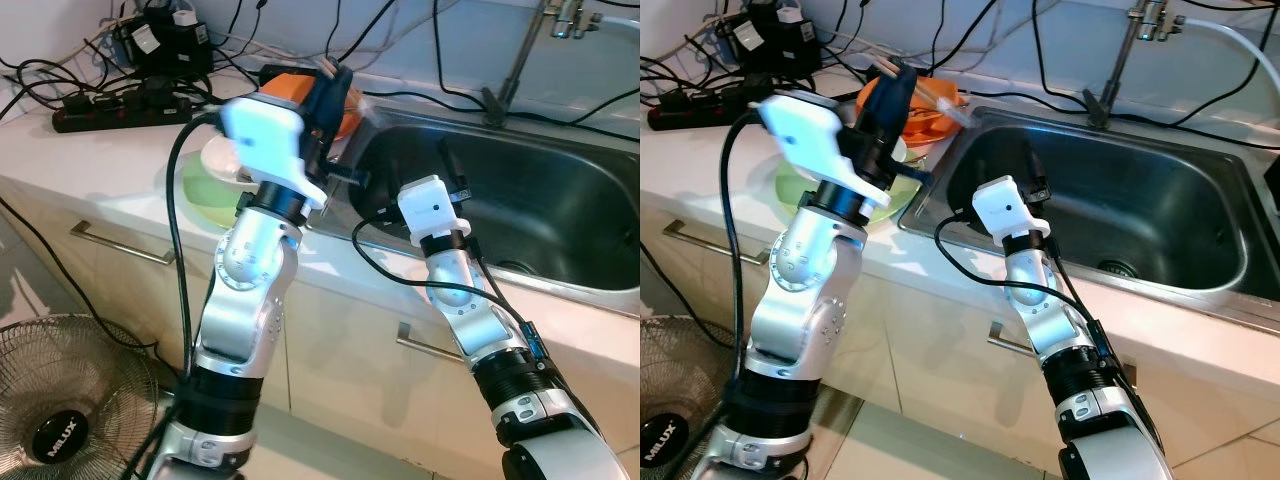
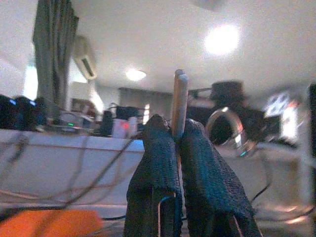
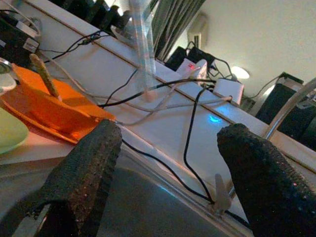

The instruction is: Kitchen organization

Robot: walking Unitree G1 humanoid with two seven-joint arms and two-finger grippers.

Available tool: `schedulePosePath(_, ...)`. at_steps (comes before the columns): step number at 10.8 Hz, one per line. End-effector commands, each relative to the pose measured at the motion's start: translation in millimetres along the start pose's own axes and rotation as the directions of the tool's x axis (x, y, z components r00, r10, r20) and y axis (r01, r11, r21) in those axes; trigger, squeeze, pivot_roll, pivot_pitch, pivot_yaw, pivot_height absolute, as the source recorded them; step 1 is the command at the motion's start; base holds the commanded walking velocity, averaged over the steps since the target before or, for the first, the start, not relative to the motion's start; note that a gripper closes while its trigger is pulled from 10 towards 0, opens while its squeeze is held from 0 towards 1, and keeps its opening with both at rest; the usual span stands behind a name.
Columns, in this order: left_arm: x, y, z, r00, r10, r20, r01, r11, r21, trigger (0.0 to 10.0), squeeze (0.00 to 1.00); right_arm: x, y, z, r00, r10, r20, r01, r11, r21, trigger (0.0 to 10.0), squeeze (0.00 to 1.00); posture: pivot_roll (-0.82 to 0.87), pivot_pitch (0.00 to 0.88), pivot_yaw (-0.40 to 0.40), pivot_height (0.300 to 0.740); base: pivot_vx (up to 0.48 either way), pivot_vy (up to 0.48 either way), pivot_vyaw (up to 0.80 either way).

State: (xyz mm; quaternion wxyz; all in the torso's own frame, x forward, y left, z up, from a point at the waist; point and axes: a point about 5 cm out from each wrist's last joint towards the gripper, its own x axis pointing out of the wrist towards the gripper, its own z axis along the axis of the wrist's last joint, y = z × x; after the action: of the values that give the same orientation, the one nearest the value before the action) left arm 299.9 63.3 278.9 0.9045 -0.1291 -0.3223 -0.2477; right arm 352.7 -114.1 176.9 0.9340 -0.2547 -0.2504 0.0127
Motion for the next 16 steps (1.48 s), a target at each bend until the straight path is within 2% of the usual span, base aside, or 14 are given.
schedulePosePath(1, 1.6, 1.9, 5, 1.000, -0.017, 0.022, 0.019, 0.996, -0.090, 10.0, 0.00, -1.3, 0.8, 1, 1.000, 0.005, 0.023, -0.004, 1.000, -0.020, 10.0, 0.00, 0.22, 0.034, -0.005, 0.740, 0.000, 0.000, 0.00)
schedulePosePath(2, 0.0, 5.8, 4, 1.000, -0.001, 0.012, 0.002, 0.991, -0.131, 10.0, 0.00, -1.5, 2.1, 2, 1.000, 0.002, 0.025, -0.001, 1.000, -0.018, 10.0, 0.00, 0.21, 0.034, -0.003, 0.740, 0.000, 0.000, 0.00)
schedulePosePath(4, -3.9, 12.9, -2, 0.998, 0.046, -0.042, -0.056, 0.956, -0.288, 10.0, 0.00, -1.9, 4.4, 2, 1.000, -0.018, 0.011, 0.017, 1.000, 0.017, 10.0, 0.00, 0.21, 0.036, 0.000, 0.740, 0.000, 0.000, 0.00)
schedulePosePath(6, -7.1, 16.0, -7, 0.997, 0.035, -0.073, -0.059, 0.930, -0.363, 10.0, 0.00, -1.6, 4.9, 1, 1.000, -0.023, -0.002, 0.023, 0.999, 0.040, 10.0, 0.00, 0.21, 0.037, 0.001, 0.740, 0.000, 0.000, 0.00)
schedulePosePath(11, -13.2, 4.8, -22, 0.975, -0.089, -0.202, 0.019, 0.946, -0.325, 10.0, 0.00, 0.2, 3.8, 5, 0.999, -0.040, 0.016, 0.040, 0.998, 0.050, 10.0, 0.00, 0.21, 0.036, 0.004, 0.740, 0.000, 0.000, 0.00)
schedulePosePath(14, -14.0, 4.8, -23, 0.974, -0.085, -0.209, 0.015, 0.949, -0.316, 10.0, 0.00, 0.9, 5.2, 6, 0.999, -0.028, 0.022, 0.027, 0.998, 0.049, 10.0, 0.00, 0.21, 0.036, 0.005, 0.740, 0.000, 0.000, 0.00)
schedulePosePath(15, -14.1, 5.6, -23, 0.974, -0.083, -0.210, 0.014, 0.951, -0.309, 10.0, 0.00, 0.9, 5.3, 6, 0.999, -0.027, 0.020, 0.025, 0.998, 0.051, 4.6, 0.00, 0.21, 0.036, 0.005, 0.740, 0.000, 0.000, 0.00)
schedulePosePath(16, -14.2, 6.3, -23, 0.974, -0.078, -0.212, 0.012, 0.955, -0.296, 10.0, 0.00, 0.8, 5.4, 5, 0.999, -0.027, 0.017, 0.026, 0.998, 0.054, 0.0, 0.00, 0.21, 0.036, 0.004, 0.740, 0.000, 0.000, 0.00)
